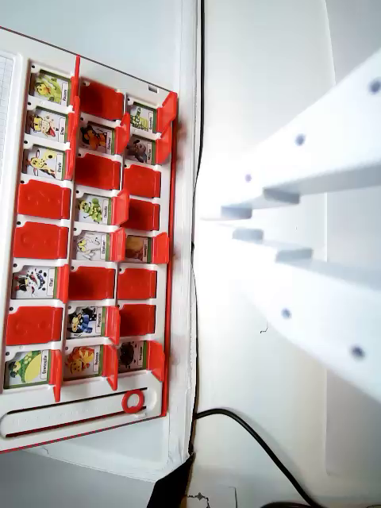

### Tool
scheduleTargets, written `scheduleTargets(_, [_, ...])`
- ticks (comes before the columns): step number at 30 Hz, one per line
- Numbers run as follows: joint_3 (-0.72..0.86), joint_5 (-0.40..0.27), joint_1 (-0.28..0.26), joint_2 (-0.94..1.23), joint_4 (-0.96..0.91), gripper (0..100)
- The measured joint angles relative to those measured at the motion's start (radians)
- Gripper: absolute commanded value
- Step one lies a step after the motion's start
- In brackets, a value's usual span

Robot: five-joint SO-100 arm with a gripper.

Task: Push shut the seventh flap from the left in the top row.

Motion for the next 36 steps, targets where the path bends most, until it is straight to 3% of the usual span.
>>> scheduleTargets(7, [-0.002,-0.025,-0.008,0.101,0.081,0])
scheduleTargets(22, [-0.002,-0.026,0.003,0.110,0.091,0])
scheduleTargets(29, [-0.002,0.037,0.006,0.086,0.066,0])
scheduleTargets(33, [0.000,0.097,0.058,0.052,-0.014,0])
scheduleTargets(36, [0.048,0.081,0.084,0.018,-0.106,0])
